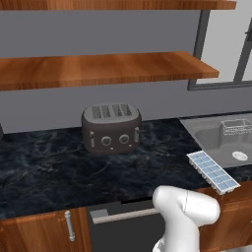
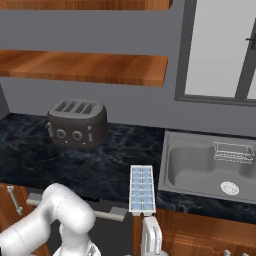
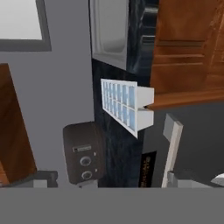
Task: The ice cube tray has been filled with water. Take the tray and place it in the freezer to make ice. Close the freezer door after placing the tray.
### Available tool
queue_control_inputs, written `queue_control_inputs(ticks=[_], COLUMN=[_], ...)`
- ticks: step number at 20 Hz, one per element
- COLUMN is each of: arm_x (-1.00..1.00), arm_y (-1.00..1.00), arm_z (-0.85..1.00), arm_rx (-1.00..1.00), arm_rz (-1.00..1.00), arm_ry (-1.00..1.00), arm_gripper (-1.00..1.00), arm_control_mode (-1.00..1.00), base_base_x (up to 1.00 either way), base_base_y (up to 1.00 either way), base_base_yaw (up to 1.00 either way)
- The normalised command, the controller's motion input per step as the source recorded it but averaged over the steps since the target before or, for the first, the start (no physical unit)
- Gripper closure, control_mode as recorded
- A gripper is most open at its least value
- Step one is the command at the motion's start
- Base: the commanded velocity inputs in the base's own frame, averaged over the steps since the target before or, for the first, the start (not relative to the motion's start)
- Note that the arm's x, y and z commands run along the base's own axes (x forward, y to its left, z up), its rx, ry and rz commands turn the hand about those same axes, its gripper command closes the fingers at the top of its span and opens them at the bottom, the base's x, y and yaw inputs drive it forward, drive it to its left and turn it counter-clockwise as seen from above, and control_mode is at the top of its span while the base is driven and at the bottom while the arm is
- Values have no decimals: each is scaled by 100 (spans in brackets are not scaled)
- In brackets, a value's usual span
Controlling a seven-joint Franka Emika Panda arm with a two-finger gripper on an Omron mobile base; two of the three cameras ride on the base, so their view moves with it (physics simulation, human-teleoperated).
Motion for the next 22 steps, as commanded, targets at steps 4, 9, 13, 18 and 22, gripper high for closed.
queue_control_inputs(ticks=[4,9,13,18,22], arm_x=[25,32,30,14,16], arm_y=[29,38,33,14,1], arm_z=[-21,-19,-10,-1,0], arm_rx=[5,0,0,0,0], arm_rz=[0,0,0,-1,-2], arm_ry=[-14,-12,-10,-9,-7], arm_gripper=[-100,-100,-100,-100,-100], arm_control_mode=[-100,-100,-100,-100,-100], base_base_x=[0,0,0,0,0], base_base_y=[0,0,0,0,0], base_base_yaw=[0,0,0,0,0])
